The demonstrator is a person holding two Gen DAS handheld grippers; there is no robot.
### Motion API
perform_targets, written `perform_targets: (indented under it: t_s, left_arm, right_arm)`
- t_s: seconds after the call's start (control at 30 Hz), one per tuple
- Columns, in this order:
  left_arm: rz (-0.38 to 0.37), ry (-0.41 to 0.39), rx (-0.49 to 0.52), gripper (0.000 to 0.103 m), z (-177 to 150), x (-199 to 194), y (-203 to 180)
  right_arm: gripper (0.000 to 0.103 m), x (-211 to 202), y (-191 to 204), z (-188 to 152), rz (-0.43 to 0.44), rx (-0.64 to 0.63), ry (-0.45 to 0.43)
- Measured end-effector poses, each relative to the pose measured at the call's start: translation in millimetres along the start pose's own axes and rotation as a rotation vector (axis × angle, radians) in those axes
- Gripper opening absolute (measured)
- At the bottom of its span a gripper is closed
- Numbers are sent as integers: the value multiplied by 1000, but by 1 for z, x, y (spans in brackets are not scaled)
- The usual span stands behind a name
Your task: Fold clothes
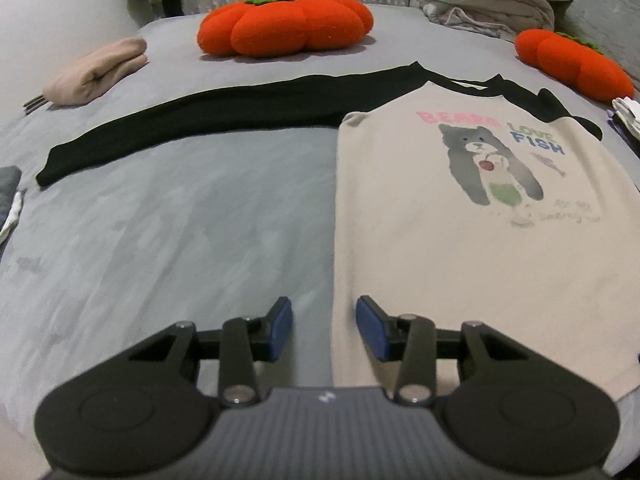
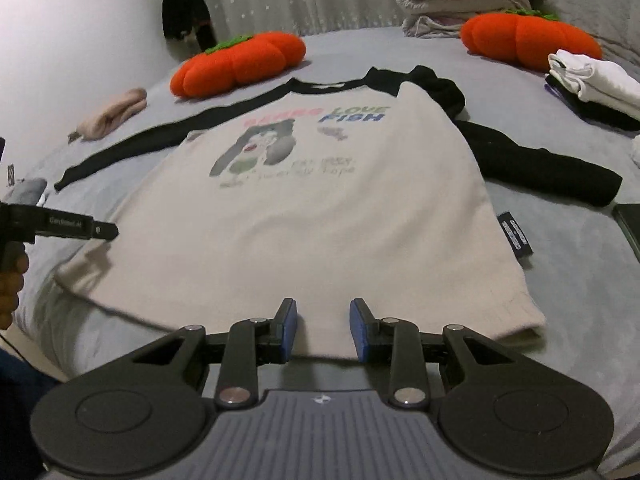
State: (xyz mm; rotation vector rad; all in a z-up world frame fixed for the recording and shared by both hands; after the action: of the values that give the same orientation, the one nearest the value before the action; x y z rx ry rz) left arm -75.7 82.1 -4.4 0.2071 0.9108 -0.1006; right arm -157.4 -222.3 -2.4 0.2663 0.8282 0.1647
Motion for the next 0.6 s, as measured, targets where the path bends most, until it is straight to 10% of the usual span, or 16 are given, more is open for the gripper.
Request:
perform_targets:
  t_s: [0.3, 0.6]
  left_arm:
    - [-104, -22, -118, 33, -19, -22, 9]
    - [-143, -39, -143, 30, -21, -16, 8]
  right_arm:
    - [29, -38, -23, 0, -30, 4, -98]
    - [30, -51, -110, 16, -123, 390, -160]
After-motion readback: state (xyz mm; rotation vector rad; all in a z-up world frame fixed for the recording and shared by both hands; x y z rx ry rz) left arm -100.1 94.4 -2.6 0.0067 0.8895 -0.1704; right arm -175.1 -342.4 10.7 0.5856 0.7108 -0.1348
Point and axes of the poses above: each gripper's, at about its wrist camera, not at the fingertips, and x roughly the way its jaws point, y to its left, z to its top, the point moved 5 cm from there along x, roughly the way its jaws point, and after that the axes turned 11 degrees about x, right-handed, at the moved point
